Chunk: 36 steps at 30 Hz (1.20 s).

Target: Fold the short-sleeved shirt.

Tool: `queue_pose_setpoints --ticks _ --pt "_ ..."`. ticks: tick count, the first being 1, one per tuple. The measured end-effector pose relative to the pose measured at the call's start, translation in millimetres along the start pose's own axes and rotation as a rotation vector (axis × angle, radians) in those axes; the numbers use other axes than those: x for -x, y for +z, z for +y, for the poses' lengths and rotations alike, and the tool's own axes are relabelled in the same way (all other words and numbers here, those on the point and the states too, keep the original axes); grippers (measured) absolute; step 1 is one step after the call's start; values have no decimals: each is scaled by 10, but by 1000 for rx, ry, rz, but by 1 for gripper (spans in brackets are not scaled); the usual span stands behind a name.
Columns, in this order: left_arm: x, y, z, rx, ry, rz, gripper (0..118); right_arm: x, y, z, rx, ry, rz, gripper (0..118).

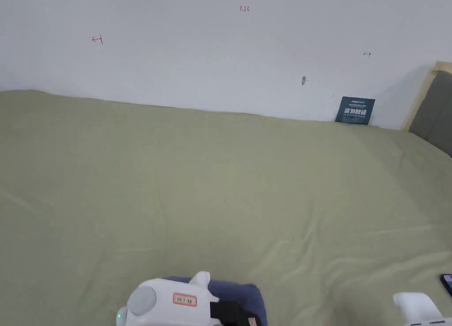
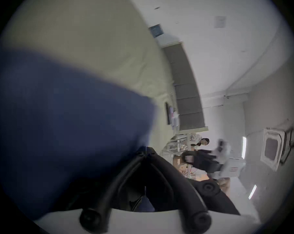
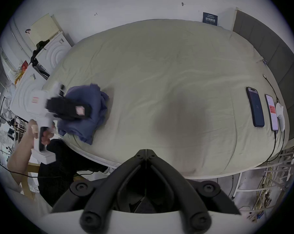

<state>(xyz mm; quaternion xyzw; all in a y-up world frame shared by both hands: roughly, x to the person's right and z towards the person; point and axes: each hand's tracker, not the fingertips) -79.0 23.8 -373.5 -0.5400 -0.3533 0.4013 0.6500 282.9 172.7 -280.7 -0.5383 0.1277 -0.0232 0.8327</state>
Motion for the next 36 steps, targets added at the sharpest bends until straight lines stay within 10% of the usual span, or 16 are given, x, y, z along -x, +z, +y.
queue_pose_setpoints --ticks 12,23,30,36 --pt "9 61 -93 -28 -20 6 0 53 -121 24 23 -11 1 0" --pt "-198 1982 -78 -228 -157 81 0 1052 -440 582 -13 125 214 0" --pt "207 2396 -373 -304 -46 104 0 1196 -1093 669 83 -13 428 0" --pt "496 2335 -349 -267 -6 136 0 1265 -1494 537 112 -77 267 0"
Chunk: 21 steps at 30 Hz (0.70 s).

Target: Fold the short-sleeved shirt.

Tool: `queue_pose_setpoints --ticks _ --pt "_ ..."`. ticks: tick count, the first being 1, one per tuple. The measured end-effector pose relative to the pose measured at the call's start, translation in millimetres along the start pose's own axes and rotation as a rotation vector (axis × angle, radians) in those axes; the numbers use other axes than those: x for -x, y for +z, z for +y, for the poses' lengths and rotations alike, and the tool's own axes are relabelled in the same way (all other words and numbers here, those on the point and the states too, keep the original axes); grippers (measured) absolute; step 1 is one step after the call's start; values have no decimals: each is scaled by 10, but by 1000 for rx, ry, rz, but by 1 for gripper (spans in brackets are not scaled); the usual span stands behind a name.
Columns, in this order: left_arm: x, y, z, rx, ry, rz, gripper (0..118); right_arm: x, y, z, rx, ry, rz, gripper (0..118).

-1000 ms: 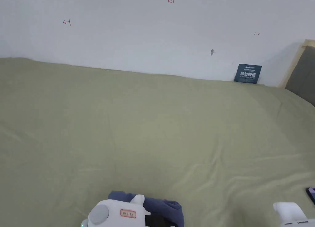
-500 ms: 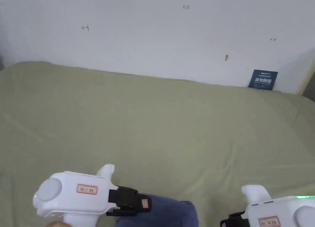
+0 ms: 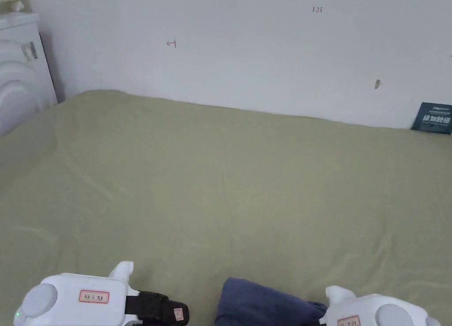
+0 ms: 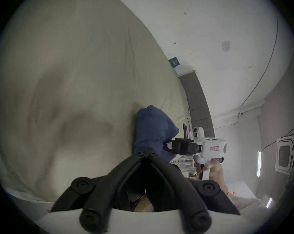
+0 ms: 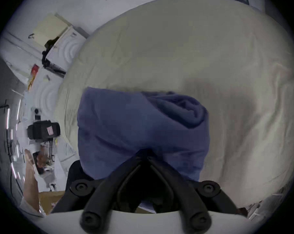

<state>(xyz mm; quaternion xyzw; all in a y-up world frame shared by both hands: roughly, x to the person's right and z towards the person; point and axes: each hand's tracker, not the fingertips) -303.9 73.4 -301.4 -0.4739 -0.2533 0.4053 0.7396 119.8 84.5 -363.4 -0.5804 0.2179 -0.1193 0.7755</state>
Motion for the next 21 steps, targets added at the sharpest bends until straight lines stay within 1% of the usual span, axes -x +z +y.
queue_pose_setpoints --ticks 1,3,4,5,6,7,8,9,11,13,14,15,16,17,18,19,21 --pt "25 -20 3 2 10 -4 0 34 27 -4 -4 14 -11 0" --pt "47 -67 28 7 20 -34 0 99 66 -12 0 82 -39 0" --pt "44 -94 43 13 14 -52 0 113 61 -16 2 78 -42 0" --pt "44 -144 77 23 10 -73 3 119 54 -17 1 79 -45 0" --pt "34 -219 105 40 7 -97 16 114 56 -12 2 80 -47 0" --pt "30 -271 125 50 2 -102 60 111 57 -9 2 79 -47 0" --pt "37 -359 153 77 -5 -110 99 107 60 -9 3 77 -45 0" --pt "29 -465 153 116 -20 -116 118 99 64 -14 1 72 -42 0" --pt "77 -587 145 100 -38 -122 118 67 74 -19 -2 75 -32 0" --pt "142 -744 145 124 21 -129 118 39 79 -20 -4 65 -19 0" --pt "192 -805 128 141 56 -167 118 27 82 -15 -2 56 -12 0" --pt "175 -839 124 115 49 -243 118 24 85 -18 -3 48 -8 0" --pt "176 -880 148 101 44 -269 118 26 85 -20 -3 47 -6 0" --pt "146 -976 156 108 42 -261 118 29 86 -22 -4 46 -5 0" --pt "106 -1059 155 128 30 -238 118 38 86 -27 -5 46 -8 0" --pt "36 -1122 146 136 -10 -221 118 50 85 -32 -7 47 -11 0" --pt "-154 -1211 83 118 -125 -145 118 70 86 -39 -11 47 -20 0"
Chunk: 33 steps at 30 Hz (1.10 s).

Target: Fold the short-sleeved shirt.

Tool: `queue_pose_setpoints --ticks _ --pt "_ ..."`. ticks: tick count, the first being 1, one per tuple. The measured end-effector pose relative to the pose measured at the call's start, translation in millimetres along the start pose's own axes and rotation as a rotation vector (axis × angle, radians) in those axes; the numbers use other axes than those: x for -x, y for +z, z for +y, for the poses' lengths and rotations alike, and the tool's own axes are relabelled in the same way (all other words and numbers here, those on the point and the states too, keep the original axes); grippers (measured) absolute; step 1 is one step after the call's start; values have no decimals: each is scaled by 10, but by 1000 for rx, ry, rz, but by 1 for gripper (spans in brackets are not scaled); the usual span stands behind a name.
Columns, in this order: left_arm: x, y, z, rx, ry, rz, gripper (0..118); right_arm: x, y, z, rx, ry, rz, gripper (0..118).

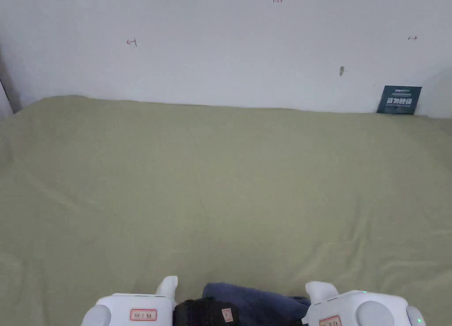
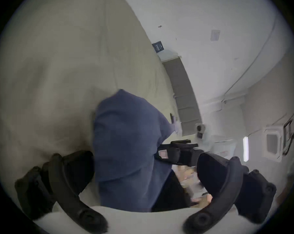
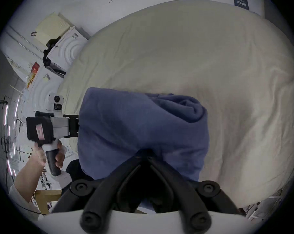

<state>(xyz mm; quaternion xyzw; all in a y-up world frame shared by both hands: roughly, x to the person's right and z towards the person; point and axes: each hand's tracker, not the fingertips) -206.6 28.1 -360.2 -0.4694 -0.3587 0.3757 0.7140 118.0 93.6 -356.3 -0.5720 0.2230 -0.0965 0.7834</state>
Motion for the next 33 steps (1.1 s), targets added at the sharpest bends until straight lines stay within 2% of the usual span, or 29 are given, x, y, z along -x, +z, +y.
queue_pose_setpoints --ticks 3,5,6,7,8,9,12,19,22,28,33 --pt "-161 -90 -55 68 -158 92 118 14 -2 -3 -3 -12 -11 0" --pt "-161 -57 -19 54 -110 75 118 38 1 -9 -5 -13 -20 0" --pt "-107 -9 11 49 -30 47 115 41 -2 -11 -6 -12 -25 0" --pt "-55 52 21 22 9 37 83 48 1 -12 -8 -13 -30 0" --pt "-3 92 24 -17 29 77 22 52 5 -12 -10 -13 -37 0" --pt "49 101 13 -25 30 129 23 47 9 -10 -13 -13 -27 0" --pt "161 92 -25 9 68 21 23 86 -3 -14 -12 -19 -31 0" --pt "141 152 74 28 33 24 23 267 41 8 -18 11 -77 0" --pt "156 271 104 22 18 16 23 477 21 24 -26 46 -108 0" --pt "284 825 157 -35 18 46 23 1092 -39 133 -45 107 -58 0" --pt "543 1566 199 -97 46 97 23 1736 8 268 -91 204 -19 0"
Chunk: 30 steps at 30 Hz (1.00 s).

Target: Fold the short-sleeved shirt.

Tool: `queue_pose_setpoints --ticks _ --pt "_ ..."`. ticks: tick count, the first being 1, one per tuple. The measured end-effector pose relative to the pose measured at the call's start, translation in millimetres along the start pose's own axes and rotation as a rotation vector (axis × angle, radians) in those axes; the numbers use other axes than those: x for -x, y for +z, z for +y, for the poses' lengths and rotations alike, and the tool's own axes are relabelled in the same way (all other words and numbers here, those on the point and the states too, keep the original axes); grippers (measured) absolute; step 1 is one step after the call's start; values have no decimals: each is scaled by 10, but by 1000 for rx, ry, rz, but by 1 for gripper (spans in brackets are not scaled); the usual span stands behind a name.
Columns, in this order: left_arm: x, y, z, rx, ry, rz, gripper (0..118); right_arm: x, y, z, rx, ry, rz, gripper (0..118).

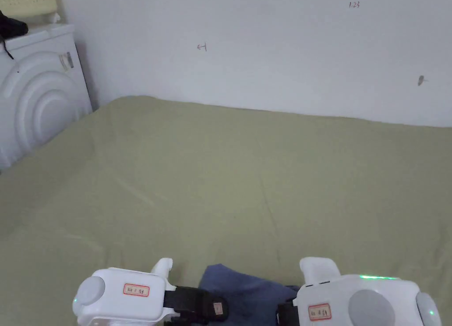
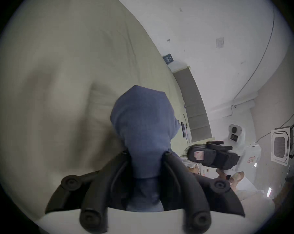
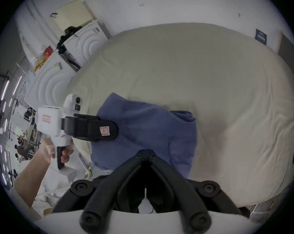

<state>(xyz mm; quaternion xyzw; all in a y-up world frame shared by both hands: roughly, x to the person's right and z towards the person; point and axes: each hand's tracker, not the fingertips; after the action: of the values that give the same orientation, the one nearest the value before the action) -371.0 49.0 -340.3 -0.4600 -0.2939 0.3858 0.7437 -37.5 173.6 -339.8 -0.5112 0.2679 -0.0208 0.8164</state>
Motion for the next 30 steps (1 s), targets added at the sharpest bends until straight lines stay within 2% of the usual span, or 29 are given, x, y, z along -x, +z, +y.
queue_pose_setpoints --ticks 4,19,24,30 --pt "280 553 95 -23 -4 58 23 483 -44 158 -28 66 33 0" --pt "1222 2170 489 -67 31 179 23 2193 -1093 528 24 171 113 0" --pt "1395 2694 806 -57 12 290 23 2438 -1273 509 52 194 162 0" --pt "1499 2909 1115 -64 19 357 23 2419 -1394 555 54 178 160 0"
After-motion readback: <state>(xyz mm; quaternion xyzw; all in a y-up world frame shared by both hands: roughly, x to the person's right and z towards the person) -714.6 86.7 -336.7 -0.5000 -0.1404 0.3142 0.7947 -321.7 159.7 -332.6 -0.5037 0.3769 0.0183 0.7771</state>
